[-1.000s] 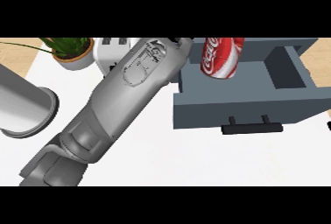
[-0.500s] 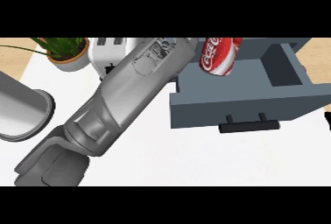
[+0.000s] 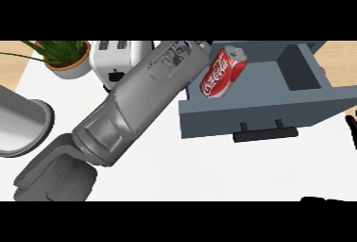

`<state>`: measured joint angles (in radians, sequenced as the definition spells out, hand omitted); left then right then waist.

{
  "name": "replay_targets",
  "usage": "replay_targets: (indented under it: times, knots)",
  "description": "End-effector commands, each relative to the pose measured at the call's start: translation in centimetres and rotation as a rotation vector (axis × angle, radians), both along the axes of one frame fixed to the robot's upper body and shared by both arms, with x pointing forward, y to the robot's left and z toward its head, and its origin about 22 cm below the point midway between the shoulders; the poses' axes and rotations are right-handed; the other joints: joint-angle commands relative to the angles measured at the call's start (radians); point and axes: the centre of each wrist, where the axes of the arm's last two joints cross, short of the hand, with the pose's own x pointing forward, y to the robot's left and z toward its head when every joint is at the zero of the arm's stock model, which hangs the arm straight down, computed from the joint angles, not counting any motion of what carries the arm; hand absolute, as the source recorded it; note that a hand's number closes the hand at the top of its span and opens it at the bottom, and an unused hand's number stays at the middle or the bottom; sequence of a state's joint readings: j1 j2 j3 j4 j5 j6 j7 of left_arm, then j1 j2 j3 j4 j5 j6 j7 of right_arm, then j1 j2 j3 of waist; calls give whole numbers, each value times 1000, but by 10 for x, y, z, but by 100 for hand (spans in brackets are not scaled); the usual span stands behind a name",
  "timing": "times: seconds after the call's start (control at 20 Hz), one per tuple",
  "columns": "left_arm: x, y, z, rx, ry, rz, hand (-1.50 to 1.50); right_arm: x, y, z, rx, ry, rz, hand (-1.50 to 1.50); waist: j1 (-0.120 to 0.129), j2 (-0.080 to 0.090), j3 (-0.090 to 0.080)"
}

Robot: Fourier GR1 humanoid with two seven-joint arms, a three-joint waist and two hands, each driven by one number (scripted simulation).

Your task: Pick up the can, place it into the drawer and close the drawer

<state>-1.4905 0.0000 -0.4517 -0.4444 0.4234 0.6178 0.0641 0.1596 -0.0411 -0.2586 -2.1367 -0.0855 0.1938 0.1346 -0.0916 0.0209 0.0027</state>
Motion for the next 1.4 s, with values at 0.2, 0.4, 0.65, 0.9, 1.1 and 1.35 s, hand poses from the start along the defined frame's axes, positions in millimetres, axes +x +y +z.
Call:
replay_targets:
  times: [0.2,0.4,0.65,0.9,1.1,1.35]
  knots:
    - [7,12,-28,55,-1,30,150,4,12,-1,7,-21,24,-150,-18,8,0]
    - [5,10,-33,97,-52,22,150,17,0,-3,0,-7,19,-150,-22,10,1]
    - [3,16,-53,94,-31,89,-150,13,-2,1,1,-20,29,-150,-49,14,1]
    - [7,17,-48,79,-20,130,-150,14,-3,0,-14,-22,30,-150,-33,12,1]
    - [6,16,-48,67,-20,149,-150,7,6,6,-20,-17,58,-150,-43,10,0]
    - [3,13,-49,36,-34,144,-150,11,7,20,-87,-78,35,-150,-41,13,-1]
